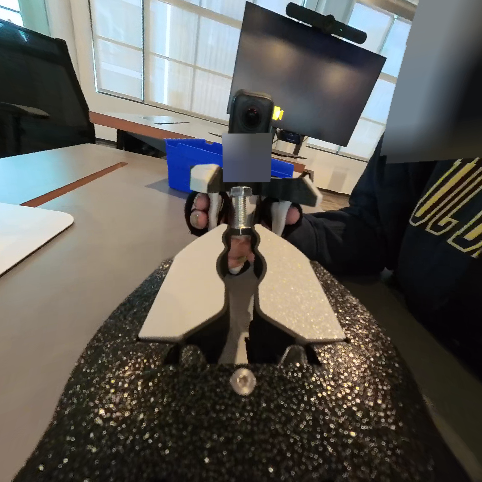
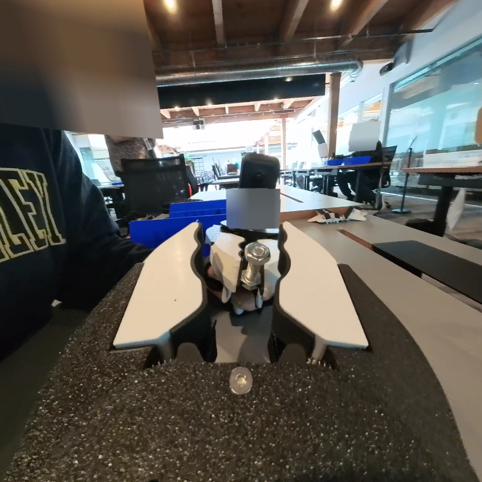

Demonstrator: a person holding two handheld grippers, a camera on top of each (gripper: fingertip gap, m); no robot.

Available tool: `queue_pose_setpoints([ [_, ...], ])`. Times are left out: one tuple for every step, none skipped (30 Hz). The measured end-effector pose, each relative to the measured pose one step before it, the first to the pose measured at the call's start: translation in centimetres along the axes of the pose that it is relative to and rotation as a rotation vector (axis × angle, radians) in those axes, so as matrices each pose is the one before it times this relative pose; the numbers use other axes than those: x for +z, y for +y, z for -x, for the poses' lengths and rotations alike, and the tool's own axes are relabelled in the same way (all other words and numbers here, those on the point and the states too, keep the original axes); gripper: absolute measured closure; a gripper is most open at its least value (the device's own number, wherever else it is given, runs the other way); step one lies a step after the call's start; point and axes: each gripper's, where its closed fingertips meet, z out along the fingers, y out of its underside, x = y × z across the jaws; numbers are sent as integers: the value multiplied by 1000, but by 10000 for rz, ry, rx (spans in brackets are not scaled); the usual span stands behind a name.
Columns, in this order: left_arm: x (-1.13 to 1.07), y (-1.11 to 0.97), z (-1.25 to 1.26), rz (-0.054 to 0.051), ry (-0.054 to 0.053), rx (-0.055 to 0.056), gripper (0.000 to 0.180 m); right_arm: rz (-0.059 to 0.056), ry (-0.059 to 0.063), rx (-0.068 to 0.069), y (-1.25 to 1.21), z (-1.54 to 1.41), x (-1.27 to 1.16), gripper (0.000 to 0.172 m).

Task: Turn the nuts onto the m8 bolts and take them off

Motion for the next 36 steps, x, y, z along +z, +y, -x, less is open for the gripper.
queue_pose_setpoints([
  [69,70,-115,57,85,-8,167,56,-77,-26,134,169,172,118],
  [72,68,-92,51,77,-22,167,65,-78,-28,132,158,117,118],
  [50,40,-41,28,27,-14,167,21,-83,-3,43,134,84,118],
  [2,2,3,-4,5,-4,167,-36,-101,20,-37,144,22,119],
  [-41,-57,27,-43,-8,-15,167,-37,-74,32,-61,102,-23,120],
  [-80,-109,80,-90,-35,-32,167,6,-19,13,-16,-11,-83,121],
  [-137,-176,84,-140,-33,-49,167,5,41,8,-27,-100,-122,121],
  [-171,-224,132,-180,-52,-61,167,3,81,6,-49,-163,-158,119],
  [-182,-235,123,-193,-50,-48,167,55,84,-10,12,-188,-214,119],
  [-231,-319,155,-254,-80,-44,167,19,97,-30,-57,-217,-326,120],
  [-287,-391,221,-310,-102,-76,167,7,80,-30,-89,-217,-385,121],
  [-323,-426,239,-335,-86,-125,167,3,2,-33,-134,-109,-422,125],
  [-355,-410,351,-325,-138,-186,167,-95,-201,-39,-275,202,-393,135],
  [-298,-377,171,-280,5,-179,167,-152,113,69,-329,-216,-226,134],
  [-174,-229,9,-164,80,-117,167,-108,268,22,-164,-402,-79,128],
  [-23,-16,-35,-13,41,-21,167,-30,202,-26,36,-266,60,123],
  [137,205,-114,159,58,43,167,-3,174,-35,69,-177,206,118],
  [264,393,-193,287,93,71,167,14,54,-54,107,23,271,115],
  [321,444,-247,335,130,72,167,23,-27,-47,126,147,292,114],
  [327,446,-311,333,183,28,167,-3,-100,-20,95,249,290,114],
  [319,387,-255,288,148,8,167,-32,-120,22,54,260,272,114],
  [276,328,-258,249,163,6,167,-47,-164,41,8,298,228,114],
  [225,278,-197,203,131,-21,167,-36,-149,48,5,270,196,114],
  [174,216,-112,166,67,-11,167,-13,-142,26,30,252,161,114],
  [119,152,-70,116,51,-4,167,19,-140,-2,43,238,106,116],
  [57,60,-2,47,-2,-4,167,58,-141,-9,94,214,47,118],
  [-29,-37,25,-31,-20,-9,167,96,-154,7,125,203,2,122],
  [-104,-131,76,-106,-30,-31,167,40,-84,37,22,99,-55,123],
  [-126,-174,51,-141,-30,-16,167,-12,46,47,-62,-125,-142,122],
  [-167,-220,112,-178,-89,25,167,29,53,22,-2,-168,-257,121],
  [-176,-251,128,-202,-125,66,167,43,62,-2,-7,-192,-353,122],
  [-225,-350,235,-267,-191,87,167,22,90,-8,-91,-226,-447,122],
  [-296,-404,299,-308,-218,40,167,56,94,-29,-62,-240,-456,124],
  [-335,-413,420,-310,-246,-84,167,-41,-143,-82,-216,110,-447,137],
  [-340,-352,367,-253,-140,-176,167,-173,25,5,-397,-64,-291,138],
  [-221,-210,46,-138,83,-155,167,-151,395,-5,-279,-566,-154,131],
])
